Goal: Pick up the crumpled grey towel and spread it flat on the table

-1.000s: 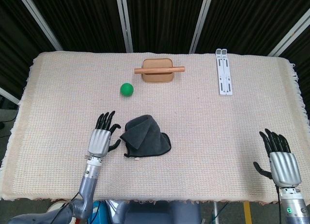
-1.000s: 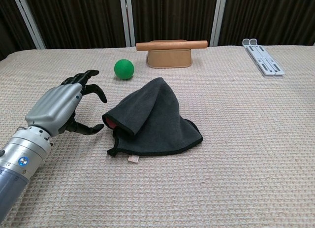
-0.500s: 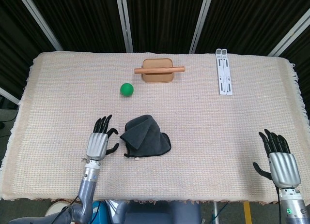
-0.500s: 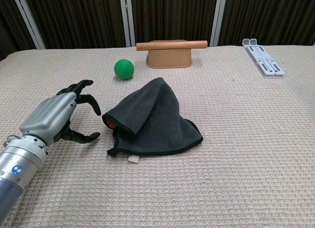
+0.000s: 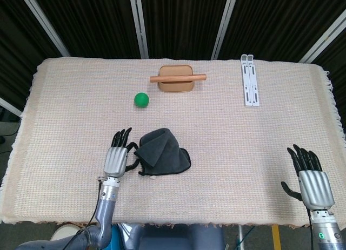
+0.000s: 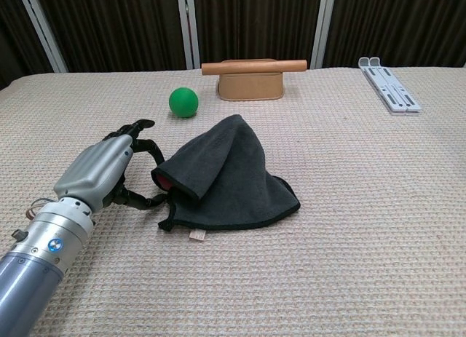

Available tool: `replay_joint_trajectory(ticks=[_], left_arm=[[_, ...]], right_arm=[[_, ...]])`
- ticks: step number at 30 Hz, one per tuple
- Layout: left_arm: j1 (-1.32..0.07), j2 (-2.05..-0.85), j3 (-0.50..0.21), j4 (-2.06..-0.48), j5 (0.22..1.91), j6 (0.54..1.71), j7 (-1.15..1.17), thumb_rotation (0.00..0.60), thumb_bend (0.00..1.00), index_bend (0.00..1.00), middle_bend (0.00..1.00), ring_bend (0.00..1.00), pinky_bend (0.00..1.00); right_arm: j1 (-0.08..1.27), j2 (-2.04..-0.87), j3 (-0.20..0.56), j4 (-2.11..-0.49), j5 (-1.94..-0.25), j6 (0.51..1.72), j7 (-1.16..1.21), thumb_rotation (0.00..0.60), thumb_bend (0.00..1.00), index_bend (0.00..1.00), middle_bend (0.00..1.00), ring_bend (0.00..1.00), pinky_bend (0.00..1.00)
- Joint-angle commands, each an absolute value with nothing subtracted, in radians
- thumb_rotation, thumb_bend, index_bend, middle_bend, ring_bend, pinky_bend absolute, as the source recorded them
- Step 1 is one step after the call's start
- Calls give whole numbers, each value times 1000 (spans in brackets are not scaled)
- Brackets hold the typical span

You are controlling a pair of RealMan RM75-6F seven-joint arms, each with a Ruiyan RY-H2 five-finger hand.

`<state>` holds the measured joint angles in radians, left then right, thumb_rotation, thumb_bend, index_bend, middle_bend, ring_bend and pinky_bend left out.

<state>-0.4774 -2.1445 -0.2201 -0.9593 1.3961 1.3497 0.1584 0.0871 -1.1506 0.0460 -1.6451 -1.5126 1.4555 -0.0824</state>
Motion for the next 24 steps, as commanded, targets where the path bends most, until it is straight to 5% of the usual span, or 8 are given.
replay_joint_trajectory(ticks=[1,18,24], left_arm=[[-480,-2148,-221,-956,1393,1346,164,600,269,466,40,0,0],[-498,-2179,-230,-924,1370,1318,153,600,410,512,62,0,0],[-497,-2180,-231,-932,1363,1314,149,600,352,487,54,0,0]], right_arm=[[87,-1151,46,-1645,-1513,1456,-83,600,247,0,0,0,61],[90,-1156,41,-1647,-1509,1443,-91,600,247,0,0,0,61],[91,-1156,42,-1650,-1505,1440,-93,600,248,0,0,0,61]])
